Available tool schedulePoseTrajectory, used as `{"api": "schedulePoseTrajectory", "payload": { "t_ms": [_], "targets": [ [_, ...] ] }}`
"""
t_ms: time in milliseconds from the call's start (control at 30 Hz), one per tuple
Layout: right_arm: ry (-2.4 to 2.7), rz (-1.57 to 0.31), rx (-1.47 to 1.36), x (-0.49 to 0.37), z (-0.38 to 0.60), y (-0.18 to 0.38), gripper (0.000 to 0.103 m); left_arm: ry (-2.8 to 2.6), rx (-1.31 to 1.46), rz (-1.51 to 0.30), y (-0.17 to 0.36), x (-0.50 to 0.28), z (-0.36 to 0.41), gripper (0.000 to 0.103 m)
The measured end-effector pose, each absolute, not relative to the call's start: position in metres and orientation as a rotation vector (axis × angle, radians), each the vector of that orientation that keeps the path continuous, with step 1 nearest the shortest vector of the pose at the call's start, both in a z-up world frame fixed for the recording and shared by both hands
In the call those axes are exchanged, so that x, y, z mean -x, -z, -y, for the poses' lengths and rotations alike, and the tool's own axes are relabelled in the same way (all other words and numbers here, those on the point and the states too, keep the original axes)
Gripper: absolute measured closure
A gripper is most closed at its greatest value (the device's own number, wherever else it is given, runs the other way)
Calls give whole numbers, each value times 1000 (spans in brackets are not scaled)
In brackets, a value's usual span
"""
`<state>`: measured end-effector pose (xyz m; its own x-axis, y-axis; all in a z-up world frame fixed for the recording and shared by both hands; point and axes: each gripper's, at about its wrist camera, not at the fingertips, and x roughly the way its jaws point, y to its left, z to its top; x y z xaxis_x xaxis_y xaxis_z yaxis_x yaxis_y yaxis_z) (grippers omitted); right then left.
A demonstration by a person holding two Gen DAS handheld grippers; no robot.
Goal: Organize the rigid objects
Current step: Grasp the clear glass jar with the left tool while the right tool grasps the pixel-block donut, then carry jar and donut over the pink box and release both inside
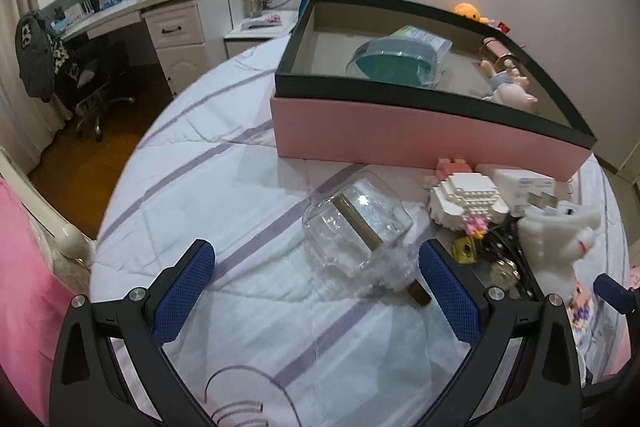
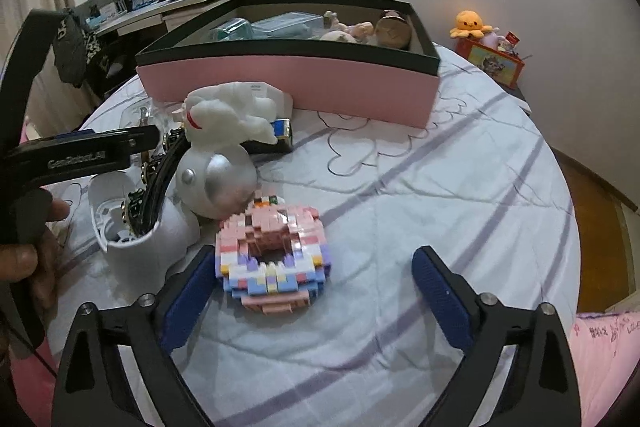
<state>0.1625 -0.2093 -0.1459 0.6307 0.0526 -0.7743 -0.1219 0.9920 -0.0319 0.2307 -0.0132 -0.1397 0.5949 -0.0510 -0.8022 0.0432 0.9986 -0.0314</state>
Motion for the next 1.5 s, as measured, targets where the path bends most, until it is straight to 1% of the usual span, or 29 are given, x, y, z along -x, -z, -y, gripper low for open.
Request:
{"api": "schedulePoseTrajectory", "payload": {
  "t_ms": [67, 133, 167, 233, 267, 300, 333, 367, 433, 467, 1067, 1300, 1500],
  "targets": [
    [-116, -885, 89, -165, 207, 147, 18, 54, 18, -943, 145, -236, 13, 0],
    [-123, -881, 102, -166, 204, 147, 32, 62, 20, -949, 147, -240, 13, 2],
    [-127, -878, 104, -167, 204, 147, 36, 67, 21, -944, 147, -241, 13, 4],
    [-134, -872, 95, -167, 204, 145, 50, 75, 37, -930, 146, -242, 10, 12],
    [-132, -869, 93, -167, 205, 144, 50, 77, 46, -926, 145, -242, 9, 14],
    [-130, -868, 88, -167, 206, 144, 50, 79, 58, -918, 144, -241, 6, 21],
    [-130, -866, 79, -167, 208, 144, 50, 79, 62, -913, 143, -240, 4, 31],
    [-126, -864, 71, -167, 210, 143, 50, 83, 63, -909, 142, -239, 2, 35],
    [-126, -865, 60, -167, 212, 144, 50, 92, 67, -904, 142, -237, -2, 51],
    [-129, -865, 54, -167, 213, 144, 50, 97, 65, -902, 141, -238, -3, 54],
    [-125, -852, 28, -164, 222, 133, 50, 158, 75, -848, 125, -212, -11, 55],
    [-132, -826, 18, -161, 222, 122, 50, 183, 51, -804, 105, -198, -8, 55],
    [-136, -784, 17, -164, 225, 101, 50, 208, 40, -755, 80, -188, -4, 55]
  ]
}}
